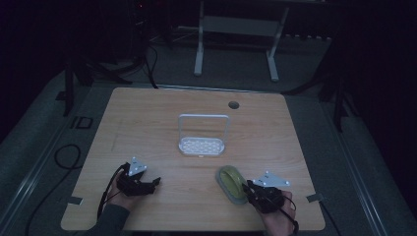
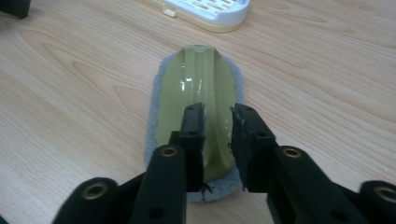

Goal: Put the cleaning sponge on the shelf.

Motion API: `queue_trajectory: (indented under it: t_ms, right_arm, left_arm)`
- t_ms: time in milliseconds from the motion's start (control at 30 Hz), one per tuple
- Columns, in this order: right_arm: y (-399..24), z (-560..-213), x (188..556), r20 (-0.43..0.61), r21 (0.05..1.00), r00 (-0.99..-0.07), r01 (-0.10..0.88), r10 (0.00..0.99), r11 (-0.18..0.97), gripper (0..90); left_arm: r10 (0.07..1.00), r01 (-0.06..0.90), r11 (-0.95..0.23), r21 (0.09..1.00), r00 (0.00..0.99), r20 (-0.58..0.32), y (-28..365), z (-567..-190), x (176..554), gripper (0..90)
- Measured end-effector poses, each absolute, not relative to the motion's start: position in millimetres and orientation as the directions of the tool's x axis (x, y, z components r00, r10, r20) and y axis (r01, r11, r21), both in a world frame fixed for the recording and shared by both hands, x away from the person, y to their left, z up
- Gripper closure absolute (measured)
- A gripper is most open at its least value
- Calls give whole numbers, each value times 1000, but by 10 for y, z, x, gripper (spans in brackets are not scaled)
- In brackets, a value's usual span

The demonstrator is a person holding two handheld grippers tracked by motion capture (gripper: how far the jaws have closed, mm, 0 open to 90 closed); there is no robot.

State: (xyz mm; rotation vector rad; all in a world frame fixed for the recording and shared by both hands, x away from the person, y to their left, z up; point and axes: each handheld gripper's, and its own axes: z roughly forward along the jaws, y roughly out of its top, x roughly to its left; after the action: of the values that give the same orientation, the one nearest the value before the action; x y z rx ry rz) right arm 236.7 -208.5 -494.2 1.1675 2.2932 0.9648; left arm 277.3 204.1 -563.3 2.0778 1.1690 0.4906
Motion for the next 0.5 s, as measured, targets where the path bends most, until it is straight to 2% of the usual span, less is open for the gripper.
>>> queue_trajectory:
  t_ms: [233,500]
  right_arm:
    - [-2010,-4908,2485,-20,690,-607,567,795,450,638]
    - [-1952,-4880,2603,6,657,-626,591,780,468,595]
  left_arm:
    - [853,591,-354,725,522,-9,2041,-5634,2773,224]
    - [853,591,-354,725,522,-9,2041,-5633,2773,223]
